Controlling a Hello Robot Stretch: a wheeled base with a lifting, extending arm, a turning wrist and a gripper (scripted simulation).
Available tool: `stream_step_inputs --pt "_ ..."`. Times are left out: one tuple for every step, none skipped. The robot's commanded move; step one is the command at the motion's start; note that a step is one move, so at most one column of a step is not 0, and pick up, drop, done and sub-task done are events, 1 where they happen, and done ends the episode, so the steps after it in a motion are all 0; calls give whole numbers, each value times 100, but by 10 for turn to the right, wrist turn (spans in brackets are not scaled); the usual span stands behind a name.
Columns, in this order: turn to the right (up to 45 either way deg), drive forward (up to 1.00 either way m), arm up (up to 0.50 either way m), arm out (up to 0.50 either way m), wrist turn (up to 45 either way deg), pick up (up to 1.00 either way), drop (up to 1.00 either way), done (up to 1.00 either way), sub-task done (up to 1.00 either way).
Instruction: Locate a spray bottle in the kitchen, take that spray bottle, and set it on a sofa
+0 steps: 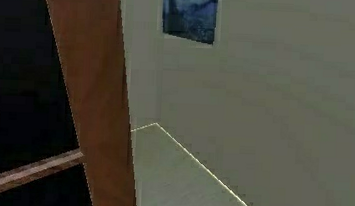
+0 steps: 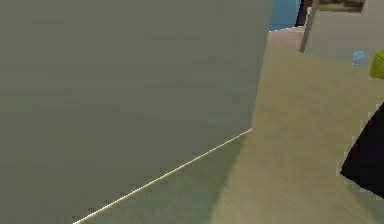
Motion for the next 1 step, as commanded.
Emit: stream_step_inputs --pt "450 0 0 0 0 0 0 0 0"
